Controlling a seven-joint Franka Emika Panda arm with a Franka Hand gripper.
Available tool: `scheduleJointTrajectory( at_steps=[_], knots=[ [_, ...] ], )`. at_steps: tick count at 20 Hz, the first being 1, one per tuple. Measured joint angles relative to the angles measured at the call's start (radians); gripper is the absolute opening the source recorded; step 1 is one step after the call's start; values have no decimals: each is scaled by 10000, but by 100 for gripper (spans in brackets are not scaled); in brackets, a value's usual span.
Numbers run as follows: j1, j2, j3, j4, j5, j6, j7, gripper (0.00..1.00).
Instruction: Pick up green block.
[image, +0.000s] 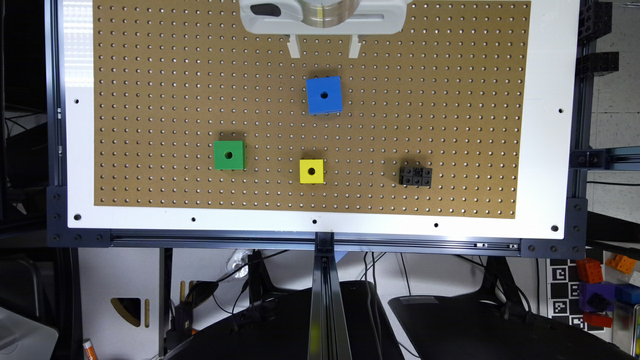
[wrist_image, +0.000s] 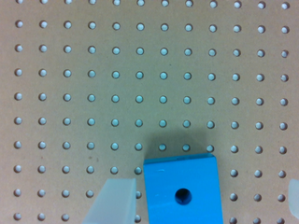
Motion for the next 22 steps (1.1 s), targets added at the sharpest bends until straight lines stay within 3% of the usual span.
scheduleJointTrajectory(
  at_steps=[2,5,7,11,14,18,22],
  knots=[
    [-18,0,-2,-4,0,-1,0,100],
    [-198,0,-4,13,-26,0,-27,100],
    [-429,0,-5,53,-39,1,-163,100],
    [-1042,118,-6,298,-59,1,-653,100],
    [-1326,462,-7,682,-63,1,-899,100],
    [-1733,1268,-8,1497,-69,1,-1264,100],
    [-1964,1909,-8,2115,-83,0,-1454,100]
  ],
)
